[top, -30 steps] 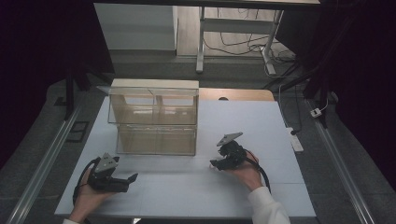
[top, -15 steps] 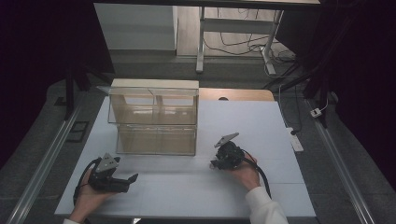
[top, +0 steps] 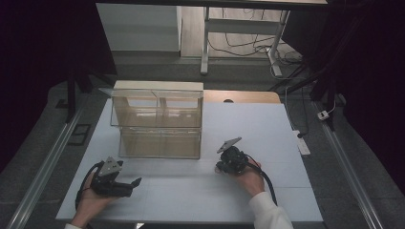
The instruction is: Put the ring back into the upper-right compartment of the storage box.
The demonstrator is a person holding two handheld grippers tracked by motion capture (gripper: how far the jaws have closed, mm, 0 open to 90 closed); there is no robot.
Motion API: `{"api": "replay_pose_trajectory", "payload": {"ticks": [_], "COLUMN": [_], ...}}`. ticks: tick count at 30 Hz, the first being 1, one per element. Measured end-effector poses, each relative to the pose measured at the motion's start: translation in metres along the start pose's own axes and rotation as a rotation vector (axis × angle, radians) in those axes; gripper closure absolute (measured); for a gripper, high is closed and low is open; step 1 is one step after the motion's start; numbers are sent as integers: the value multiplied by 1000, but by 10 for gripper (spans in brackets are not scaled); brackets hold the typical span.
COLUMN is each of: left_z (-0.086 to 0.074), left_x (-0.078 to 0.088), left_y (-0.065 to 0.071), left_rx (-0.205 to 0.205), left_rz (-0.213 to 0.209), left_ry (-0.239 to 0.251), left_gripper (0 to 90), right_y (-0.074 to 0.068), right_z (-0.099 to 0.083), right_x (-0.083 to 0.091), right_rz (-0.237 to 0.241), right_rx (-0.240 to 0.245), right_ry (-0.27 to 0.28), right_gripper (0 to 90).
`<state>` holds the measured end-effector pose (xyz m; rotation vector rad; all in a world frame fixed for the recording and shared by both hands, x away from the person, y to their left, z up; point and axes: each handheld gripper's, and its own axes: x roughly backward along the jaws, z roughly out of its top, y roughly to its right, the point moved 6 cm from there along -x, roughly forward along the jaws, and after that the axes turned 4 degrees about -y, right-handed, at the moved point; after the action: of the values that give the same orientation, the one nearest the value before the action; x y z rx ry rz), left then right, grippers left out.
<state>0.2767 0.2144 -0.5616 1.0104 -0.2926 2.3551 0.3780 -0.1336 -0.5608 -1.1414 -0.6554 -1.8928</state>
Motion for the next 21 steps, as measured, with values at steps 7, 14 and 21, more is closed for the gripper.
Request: {"api": "replay_pose_trajectory", "payload": {"ticks": [7,14,21], "left_z": [0,-1,-1], "left_x": [0,0,0], "left_y": [-1,-1,-2], "left_rx": [3,5,7], "left_rz": [-2,-2,1], "left_ry": [1,-1,-4], "left_gripper": [62,62,63], "right_y": [0,0,-1], "right_z": [2,4,5], "right_x": [4,14,23], "right_rz": [-4,3,3], "right_rx": [3,0,-2], "right_ry": [34,79,113], "right_gripper": [869,872,872]}}
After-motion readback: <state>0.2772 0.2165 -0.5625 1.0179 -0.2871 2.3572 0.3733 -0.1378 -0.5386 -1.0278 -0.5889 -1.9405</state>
